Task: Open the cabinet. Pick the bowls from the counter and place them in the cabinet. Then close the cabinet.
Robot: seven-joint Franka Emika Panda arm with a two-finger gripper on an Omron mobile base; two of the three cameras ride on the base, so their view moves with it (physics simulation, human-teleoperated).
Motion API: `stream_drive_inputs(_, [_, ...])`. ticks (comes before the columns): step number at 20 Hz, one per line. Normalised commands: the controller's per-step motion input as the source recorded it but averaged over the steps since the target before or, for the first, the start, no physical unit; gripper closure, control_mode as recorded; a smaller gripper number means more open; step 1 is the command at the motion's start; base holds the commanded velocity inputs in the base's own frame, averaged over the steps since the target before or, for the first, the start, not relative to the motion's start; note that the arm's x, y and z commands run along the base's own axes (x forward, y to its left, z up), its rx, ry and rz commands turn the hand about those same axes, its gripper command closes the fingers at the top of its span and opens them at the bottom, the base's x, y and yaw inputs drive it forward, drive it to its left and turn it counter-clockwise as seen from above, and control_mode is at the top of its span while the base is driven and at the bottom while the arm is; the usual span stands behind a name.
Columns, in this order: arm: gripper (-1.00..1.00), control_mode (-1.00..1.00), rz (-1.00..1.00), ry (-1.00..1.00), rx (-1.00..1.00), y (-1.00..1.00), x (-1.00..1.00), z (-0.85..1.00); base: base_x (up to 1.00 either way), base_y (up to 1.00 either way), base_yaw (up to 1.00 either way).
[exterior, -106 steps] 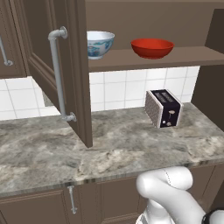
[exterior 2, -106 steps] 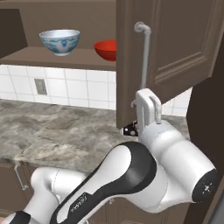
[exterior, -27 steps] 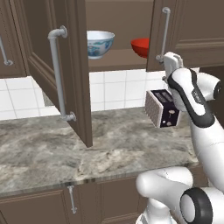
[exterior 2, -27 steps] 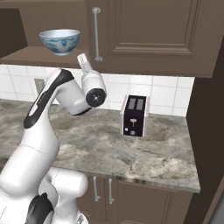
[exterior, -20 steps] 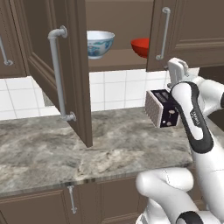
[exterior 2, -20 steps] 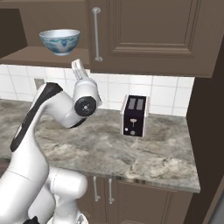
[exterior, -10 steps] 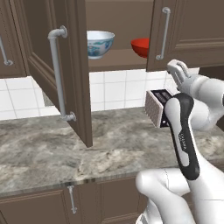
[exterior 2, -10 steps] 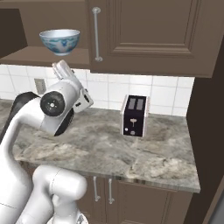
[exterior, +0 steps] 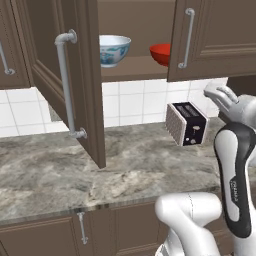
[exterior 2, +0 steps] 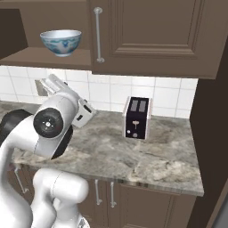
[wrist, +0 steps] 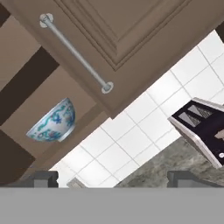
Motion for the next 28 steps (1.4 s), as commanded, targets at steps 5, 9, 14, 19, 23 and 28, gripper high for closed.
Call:
stream_drive_inputs(5, [-1.0,-1.0,0.15,0.0,-0.22,-0.04,-0.49,0.0,0.0,0.0,0.0])
stream_drive_inputs(9, [-1.0,-1.0,0.08,0.0,-0.43,0.0,-0.39,0.0,0.0,0.0,0.0])
stream_drive_inputs(14, [-1.0,-1.0,-0.01,0.0,-0.44,0.02,-0.22,0.0,0.0,0.0,0.0])
stream_drive_inputs(19, [-1.0,-1.0,-0.04,0.0,-0.28,0.08,-0.32,-0.2,0.0,0.0,0.0])
stream_drive_inputs(23, [-1.0,-1.0,-0.04,0.0,-0.2,0.06,-0.46,-0.37,0.0,0.0,0.0])
stream_drive_inputs(28, [-1.0,-1.0,0.0,-0.22,-0.17,0.35,-0.3,-0.17,0.0,0.0,0.0])
